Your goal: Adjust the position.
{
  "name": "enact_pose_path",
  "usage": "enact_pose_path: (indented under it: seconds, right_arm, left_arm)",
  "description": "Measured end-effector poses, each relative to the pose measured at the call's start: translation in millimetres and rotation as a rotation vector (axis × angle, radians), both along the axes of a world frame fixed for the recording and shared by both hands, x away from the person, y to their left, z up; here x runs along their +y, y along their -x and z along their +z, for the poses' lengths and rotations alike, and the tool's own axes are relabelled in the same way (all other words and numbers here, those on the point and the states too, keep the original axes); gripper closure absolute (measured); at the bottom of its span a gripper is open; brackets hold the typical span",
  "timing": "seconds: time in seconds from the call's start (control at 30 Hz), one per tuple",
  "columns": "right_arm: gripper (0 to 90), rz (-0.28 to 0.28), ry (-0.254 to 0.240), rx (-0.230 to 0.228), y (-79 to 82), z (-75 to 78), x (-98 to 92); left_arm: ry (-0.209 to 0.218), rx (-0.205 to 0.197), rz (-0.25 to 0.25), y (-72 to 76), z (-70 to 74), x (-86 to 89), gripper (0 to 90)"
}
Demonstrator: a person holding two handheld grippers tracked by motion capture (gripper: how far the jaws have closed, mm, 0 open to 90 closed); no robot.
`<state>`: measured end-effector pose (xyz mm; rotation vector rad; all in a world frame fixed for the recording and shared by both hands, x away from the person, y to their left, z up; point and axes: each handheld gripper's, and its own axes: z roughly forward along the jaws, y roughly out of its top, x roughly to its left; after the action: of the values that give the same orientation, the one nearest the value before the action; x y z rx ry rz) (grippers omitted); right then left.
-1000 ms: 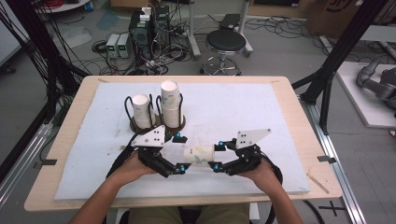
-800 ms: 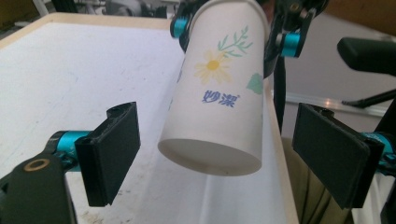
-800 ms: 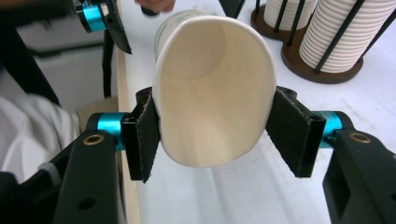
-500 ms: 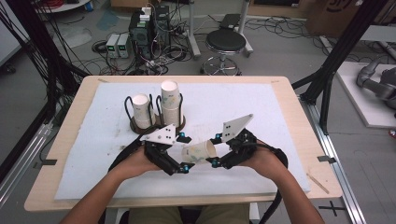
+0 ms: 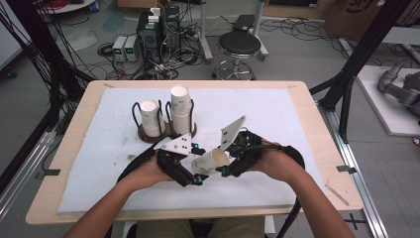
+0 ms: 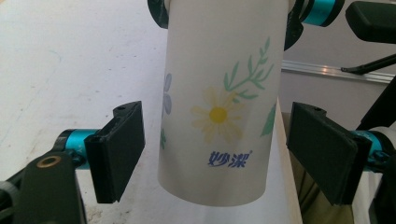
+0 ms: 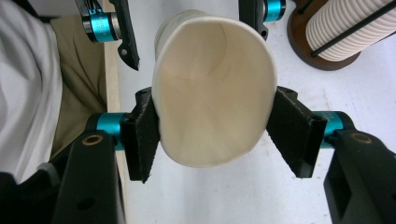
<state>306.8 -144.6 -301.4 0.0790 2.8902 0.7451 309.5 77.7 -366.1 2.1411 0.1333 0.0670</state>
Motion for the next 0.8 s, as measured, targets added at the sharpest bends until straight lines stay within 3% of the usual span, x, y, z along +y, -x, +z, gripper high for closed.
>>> enact_pose_path:
  seconds: [0.27, 0.53, 0.8]
  right_arm:
    - [37.9, 0.022, 0.108, 0.003, -0.3, 4.8, 16.3]
    - [37.1, 0.030, 0.146, 0.034, -0.8, 2.8, 23.3]
    - [37.1, 0.033, 0.164, 0.040, -1.5, 1.5, 26.5]
  left_arm:
    - [-0.015, 0.013, -0.012, -0.1, -0.9, -3.4, 23.1]
    - [-0.031, 0.030, -0.008, -1.9, -4.1, -6.2, 27.4]
    - [-0.046, 0.034, -0.038, -1.2, -5.2, -7.4, 36.8]
